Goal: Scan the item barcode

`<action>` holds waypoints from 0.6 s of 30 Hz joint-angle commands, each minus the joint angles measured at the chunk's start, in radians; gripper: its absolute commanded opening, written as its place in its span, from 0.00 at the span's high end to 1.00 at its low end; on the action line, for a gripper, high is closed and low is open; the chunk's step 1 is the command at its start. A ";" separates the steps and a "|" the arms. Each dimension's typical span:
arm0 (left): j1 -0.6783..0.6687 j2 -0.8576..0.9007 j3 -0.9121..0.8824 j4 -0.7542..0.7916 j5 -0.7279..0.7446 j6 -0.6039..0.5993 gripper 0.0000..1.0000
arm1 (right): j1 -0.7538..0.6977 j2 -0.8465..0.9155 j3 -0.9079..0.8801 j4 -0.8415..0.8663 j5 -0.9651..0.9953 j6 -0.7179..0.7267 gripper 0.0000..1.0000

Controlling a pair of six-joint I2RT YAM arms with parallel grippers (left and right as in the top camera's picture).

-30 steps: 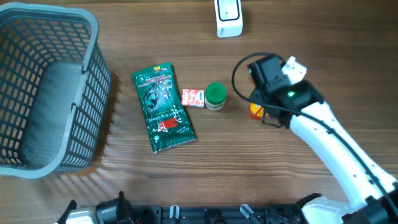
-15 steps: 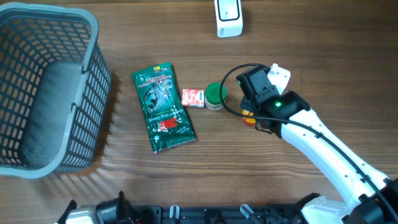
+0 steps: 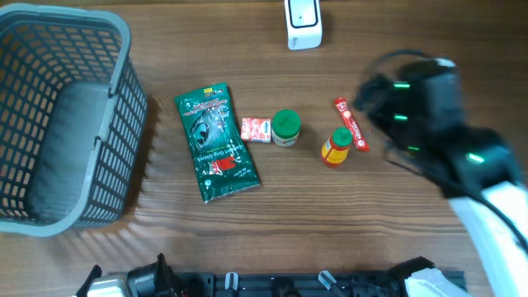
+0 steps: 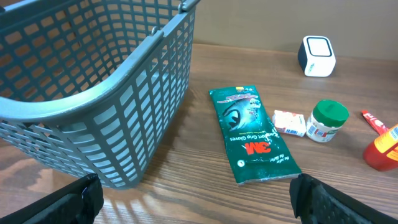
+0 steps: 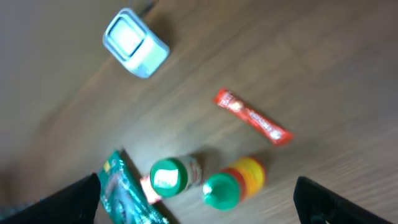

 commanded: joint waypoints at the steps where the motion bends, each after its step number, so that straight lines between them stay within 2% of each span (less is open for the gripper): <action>1: 0.003 -0.006 -0.001 0.001 0.013 -0.002 0.00 | -0.200 0.014 -0.023 -0.061 -0.308 0.113 0.00; 3: 0.003 -0.006 -0.001 0.001 0.012 -0.002 0.00 | -0.328 0.081 -0.060 -0.056 -0.508 0.034 0.00; 7: 0.003 -0.006 -0.001 0.001 0.013 -0.002 0.00 | -0.421 0.257 -0.090 -0.047 -0.722 -0.095 0.00; 10: 0.003 -0.006 -0.001 0.001 0.012 -0.002 0.00 | -0.447 0.410 -0.096 -0.045 -0.821 -0.207 0.00; 13: 0.003 -0.006 -0.001 0.001 0.012 -0.002 0.00 | -0.449 0.614 -0.096 -0.030 -0.998 -0.389 0.00; 15: 0.003 -0.006 -0.001 0.001 0.012 -0.002 0.00 | -0.449 0.759 -0.096 -0.034 -1.032 -0.441 0.01; 18: 0.003 -0.006 -0.001 0.001 0.012 -0.002 0.00 | -0.446 0.870 -0.097 -0.060 -1.064 -0.522 0.02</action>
